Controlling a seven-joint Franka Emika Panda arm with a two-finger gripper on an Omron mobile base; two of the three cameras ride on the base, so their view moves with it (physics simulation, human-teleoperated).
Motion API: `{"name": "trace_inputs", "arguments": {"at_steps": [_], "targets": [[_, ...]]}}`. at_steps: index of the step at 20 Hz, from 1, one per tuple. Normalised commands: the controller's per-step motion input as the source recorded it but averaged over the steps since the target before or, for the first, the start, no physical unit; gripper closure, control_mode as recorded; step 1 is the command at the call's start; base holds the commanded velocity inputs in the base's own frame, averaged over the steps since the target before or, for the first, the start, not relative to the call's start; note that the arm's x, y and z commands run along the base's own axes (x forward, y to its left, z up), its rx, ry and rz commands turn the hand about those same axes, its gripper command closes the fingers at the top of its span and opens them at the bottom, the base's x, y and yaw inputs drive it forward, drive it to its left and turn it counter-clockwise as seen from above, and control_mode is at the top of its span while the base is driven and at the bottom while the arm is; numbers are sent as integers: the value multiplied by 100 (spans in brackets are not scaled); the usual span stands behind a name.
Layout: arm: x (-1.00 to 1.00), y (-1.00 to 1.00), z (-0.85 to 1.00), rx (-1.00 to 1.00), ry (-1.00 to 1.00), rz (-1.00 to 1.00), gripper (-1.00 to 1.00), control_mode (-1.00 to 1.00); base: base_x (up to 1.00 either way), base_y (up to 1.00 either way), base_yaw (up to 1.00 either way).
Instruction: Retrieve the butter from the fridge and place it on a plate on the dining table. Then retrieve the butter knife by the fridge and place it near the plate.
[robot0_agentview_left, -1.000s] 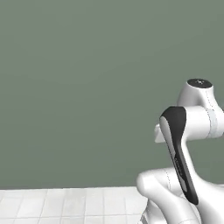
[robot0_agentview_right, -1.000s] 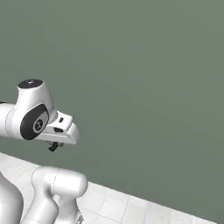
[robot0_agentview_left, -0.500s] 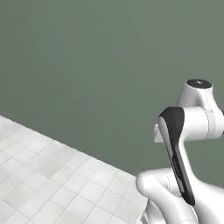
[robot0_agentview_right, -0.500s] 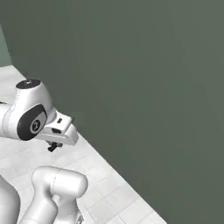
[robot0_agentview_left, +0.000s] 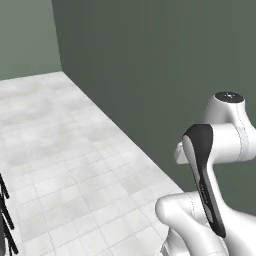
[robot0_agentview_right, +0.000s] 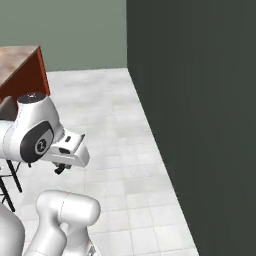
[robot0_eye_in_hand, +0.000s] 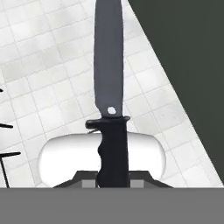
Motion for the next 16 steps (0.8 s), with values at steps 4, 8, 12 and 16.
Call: {"name": "trace_inputs", "arguments": {"at_steps": [4,8,12,16], "targets": [[0,0,0,0,0,0,100,100,96,-20,75],[0,0,0,0,0,0,100,100,100,-17,76],[0,0,0,0,0,0,100,100,95,-11,84],[0,0,0,0,0,0,100,100,86,-23,86]]}}
